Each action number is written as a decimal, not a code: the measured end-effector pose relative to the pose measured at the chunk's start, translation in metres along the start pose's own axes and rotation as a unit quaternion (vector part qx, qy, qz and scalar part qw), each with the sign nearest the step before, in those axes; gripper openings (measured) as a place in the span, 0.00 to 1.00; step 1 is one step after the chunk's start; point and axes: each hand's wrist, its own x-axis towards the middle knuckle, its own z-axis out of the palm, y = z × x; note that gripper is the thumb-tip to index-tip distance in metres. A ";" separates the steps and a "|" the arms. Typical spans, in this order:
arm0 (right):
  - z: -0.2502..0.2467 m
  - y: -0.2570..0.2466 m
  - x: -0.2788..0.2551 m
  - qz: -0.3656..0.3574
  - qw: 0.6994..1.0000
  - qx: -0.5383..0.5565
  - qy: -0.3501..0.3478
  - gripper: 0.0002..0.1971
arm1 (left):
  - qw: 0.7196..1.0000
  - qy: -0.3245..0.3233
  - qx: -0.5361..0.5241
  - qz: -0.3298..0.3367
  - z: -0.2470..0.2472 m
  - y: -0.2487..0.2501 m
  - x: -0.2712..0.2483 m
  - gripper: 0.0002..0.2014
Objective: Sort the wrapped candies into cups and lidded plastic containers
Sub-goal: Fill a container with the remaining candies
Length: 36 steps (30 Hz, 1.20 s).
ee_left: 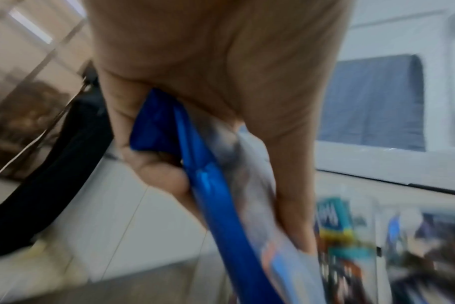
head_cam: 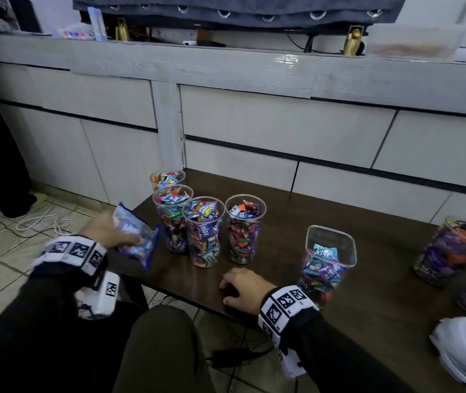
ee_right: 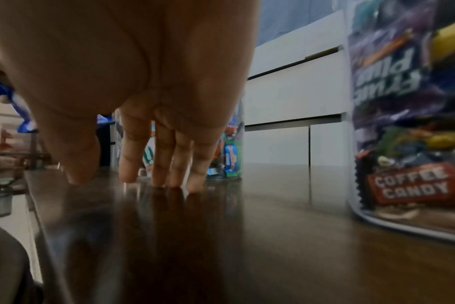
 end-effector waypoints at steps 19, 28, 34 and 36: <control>-0.035 0.050 -0.126 0.018 0.961 0.188 0.201 0.11 | 0.851 -0.089 0.163 0.491 0.036 0.181 -0.149 0.35; -0.010 0.075 -0.149 0.059 0.895 0.332 0.293 0.10 | 0.755 -0.098 0.282 0.584 0.126 0.201 -0.150 0.33; -0.007 0.072 -0.158 0.090 0.835 0.439 0.318 0.22 | 0.735 -0.095 0.275 0.612 0.141 0.209 -0.148 0.36; -0.008 0.073 -0.160 0.076 0.861 0.393 0.314 0.13 | 0.737 -0.103 0.266 0.613 0.144 0.209 -0.148 0.36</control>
